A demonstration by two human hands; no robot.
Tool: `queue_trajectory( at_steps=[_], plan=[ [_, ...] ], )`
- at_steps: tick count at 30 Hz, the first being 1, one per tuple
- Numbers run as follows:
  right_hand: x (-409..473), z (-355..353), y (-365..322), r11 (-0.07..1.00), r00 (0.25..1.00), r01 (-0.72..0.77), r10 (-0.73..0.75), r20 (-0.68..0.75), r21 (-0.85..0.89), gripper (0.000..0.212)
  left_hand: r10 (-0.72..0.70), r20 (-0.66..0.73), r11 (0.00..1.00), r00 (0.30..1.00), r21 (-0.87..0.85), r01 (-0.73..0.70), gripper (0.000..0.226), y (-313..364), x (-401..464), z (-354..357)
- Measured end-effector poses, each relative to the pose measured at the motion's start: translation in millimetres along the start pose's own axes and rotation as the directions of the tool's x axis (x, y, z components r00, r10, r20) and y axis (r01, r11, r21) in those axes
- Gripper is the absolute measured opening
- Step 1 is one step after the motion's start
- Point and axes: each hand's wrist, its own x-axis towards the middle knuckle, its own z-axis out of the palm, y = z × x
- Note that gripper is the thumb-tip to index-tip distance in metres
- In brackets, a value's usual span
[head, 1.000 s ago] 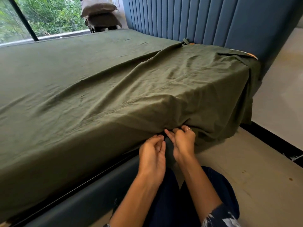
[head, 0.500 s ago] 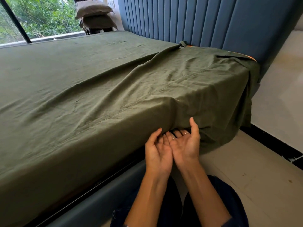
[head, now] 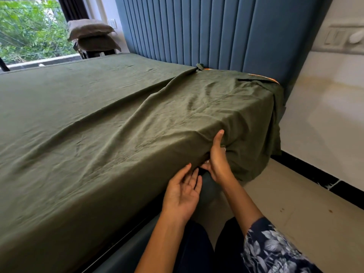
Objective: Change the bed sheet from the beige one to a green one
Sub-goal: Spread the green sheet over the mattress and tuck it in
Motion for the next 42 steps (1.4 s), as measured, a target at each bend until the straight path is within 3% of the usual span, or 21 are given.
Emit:
queue_trajectory(
  at_steps=[2, 5, 7, 10, 12, 14, 16, 18, 21, 24, 26, 29, 34, 36, 39, 42],
  plan=[
    [-0.9, -3.2, -2.6, 0.978, 0.987, 0.086, -0.109, -0.115, -0.192, 0.105, -0.033, 0.036, 0.999, 0.999, -0.002, 0.033, 0.017, 0.1, 0.5, 2.7],
    [8.8, -34.0, -8.7, 0.740, 0.864, 0.173, -0.431, -0.260, -0.650, 0.078, -0.056, 0.015, 0.998, 0.998, 0.031, 0.056, 0.017, -0.3, 1.7, 4.4],
    [14.7, -61.2, -11.4, 0.714, 0.825, 0.149, -0.471, -0.312, -0.684, 0.067, -0.056, -0.026, 0.994, 0.998, 0.091, 0.058, 0.010, 0.6, 3.6, 4.6],
    [15.4, -89.4, 3.1, 0.803, 0.887, 0.032, -0.298, -0.354, -0.595, 0.061, -0.127, -0.033, 0.960, 0.991, 0.247, 0.131, 0.027, -0.5, -0.3, 3.6],
    [10.7, -93.1, 19.1, 0.876, 0.953, -0.142, -0.005, -0.303, -0.462, 0.067, -0.197, -0.029, 0.916, 0.980, 0.350, 0.194, 0.041, -5.8, -5.3, 4.0],
    [14.6, -87.5, 27.3, 0.928, 0.964, -0.239, 0.191, -0.187, -0.287, 0.065, -0.201, -0.038, 0.900, 0.979, 0.388, 0.200, 0.039, -12.4, -6.3, 6.5],
    [19.8, -77.4, 24.3, 0.983, 0.975, -0.184, 0.182, -0.130, -0.006, 0.036, -0.142, -0.057, 0.916, 0.988, 0.372, 0.153, 0.025, -18.2, -2.8, 10.3],
    [26.7, -69.4, 14.0, 0.993, 0.972, -0.056, 0.078, -0.222, 0.104, 0.007, -0.072, -0.059, 0.930, 0.996, 0.357, 0.089, 0.008, -22.3, 4.0, 16.6],
    [41.4, -61.2, -2.9, 0.978, 0.949, 0.121, -0.063, -0.308, 0.171, 0.032, -0.027, -0.051, 0.935, 0.998, 0.352, 0.043, 0.008, -32.5, 14.8, 30.6],
    [49.0, -54.8, -15.6, 0.974, 0.946, 0.124, -0.059, -0.318, 0.189, 0.032, 0.021, -0.052, 0.947, 0.998, 0.322, -0.003, 0.011, -44.9, 28.0, 46.2],
    [51.6, -56.8, -15.6, 0.963, 0.969, 0.057, 0.010, -0.246, 0.264, 0.023, 0.066, -0.074, 0.968, 0.995, 0.248, -0.046, 0.016, -51.9, 37.4, 49.2],
    [43.9, -67.3, -20.4, 0.888, 0.993, -0.101, 0.115, -0.003, 0.448, 0.011, 0.118, -0.095, 0.988, 0.988, 0.107, -0.107, 0.023, -62.3, 44.8, 53.9],
    [50.2, -75.9, -44.0, 0.750, 0.956, -0.274, 0.146, 0.254, 0.602, 0.070, 0.175, -0.060, 0.973, 0.983, -0.139, -0.182, 0.023, -66.5, 68.0, 79.9],
    [60.7, -72.7, -54.3, 0.726, 0.937, -0.318, 0.141, 0.320, 0.610, 0.082, 0.192, -0.056, 0.962, 0.980, -0.188, -0.199, 0.022, -68.6, 78.8, 87.9],
    [78.4, -69.4, -76.7, 0.737, 0.914, -0.366, 0.172, 0.367, 0.568, 0.077, 0.202, -0.063, 0.974, 0.977, -0.093, -0.207, 0.022, -72.9, 85.4, 92.7],
    [97.6, -71.0, -86.1, 0.770, 0.898, -0.409, 0.243, 0.368, 0.490, 0.068, 0.058, -0.044, 0.954, 0.997, 0.296, -0.042, 0.014, -70.6, 73.1, 84.4]
  ],
)
